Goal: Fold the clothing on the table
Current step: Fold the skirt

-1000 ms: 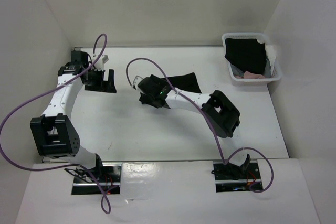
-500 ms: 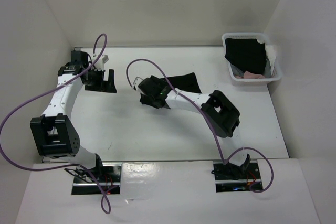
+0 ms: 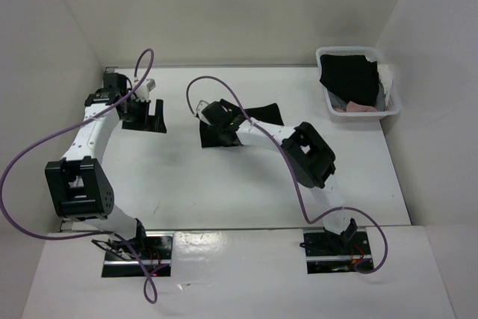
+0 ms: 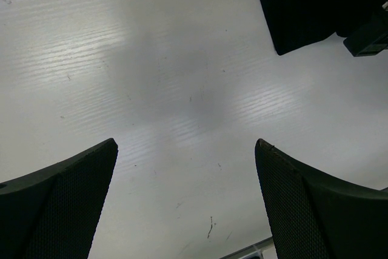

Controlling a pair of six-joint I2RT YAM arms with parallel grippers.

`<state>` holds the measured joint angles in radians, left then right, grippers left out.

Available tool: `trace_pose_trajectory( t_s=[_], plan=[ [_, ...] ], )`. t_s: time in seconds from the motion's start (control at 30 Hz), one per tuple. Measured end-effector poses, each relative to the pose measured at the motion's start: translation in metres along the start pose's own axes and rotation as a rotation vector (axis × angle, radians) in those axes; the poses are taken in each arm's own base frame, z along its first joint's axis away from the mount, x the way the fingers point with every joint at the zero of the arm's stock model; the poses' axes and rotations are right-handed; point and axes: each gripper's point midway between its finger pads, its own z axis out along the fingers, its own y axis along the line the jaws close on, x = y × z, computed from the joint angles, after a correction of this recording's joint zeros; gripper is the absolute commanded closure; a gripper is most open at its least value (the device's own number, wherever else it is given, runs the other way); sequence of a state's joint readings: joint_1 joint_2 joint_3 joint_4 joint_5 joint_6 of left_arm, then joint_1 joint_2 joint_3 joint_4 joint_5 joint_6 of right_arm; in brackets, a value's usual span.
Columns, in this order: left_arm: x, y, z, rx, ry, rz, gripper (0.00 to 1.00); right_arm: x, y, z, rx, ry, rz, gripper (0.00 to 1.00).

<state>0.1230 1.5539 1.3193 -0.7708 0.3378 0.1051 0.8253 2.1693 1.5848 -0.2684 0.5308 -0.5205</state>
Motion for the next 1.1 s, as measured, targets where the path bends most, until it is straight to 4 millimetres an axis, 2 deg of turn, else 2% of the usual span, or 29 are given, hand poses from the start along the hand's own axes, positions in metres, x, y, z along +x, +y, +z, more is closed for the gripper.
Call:
trace_pose_trajectory(
  t_s=[0.5,0.8,1.1],
  plan=[
    [-0.003,0.001,0.002,-0.002,-0.009,0.004,0.0,-0.038,-0.042,-0.003,0.128,-0.064,0.023,0.01],
    [0.003,0.003,0.004,-0.002,0.004,-0.004,0.0,-0.049,-0.052,0.028,0.179,-0.047,0.008,0.01],
    [0.004,0.01,0.002,-0.011,0.0,0.004,0.0,-0.048,-0.086,0.058,0.22,-0.022,0.055,0.01]
  ],
)
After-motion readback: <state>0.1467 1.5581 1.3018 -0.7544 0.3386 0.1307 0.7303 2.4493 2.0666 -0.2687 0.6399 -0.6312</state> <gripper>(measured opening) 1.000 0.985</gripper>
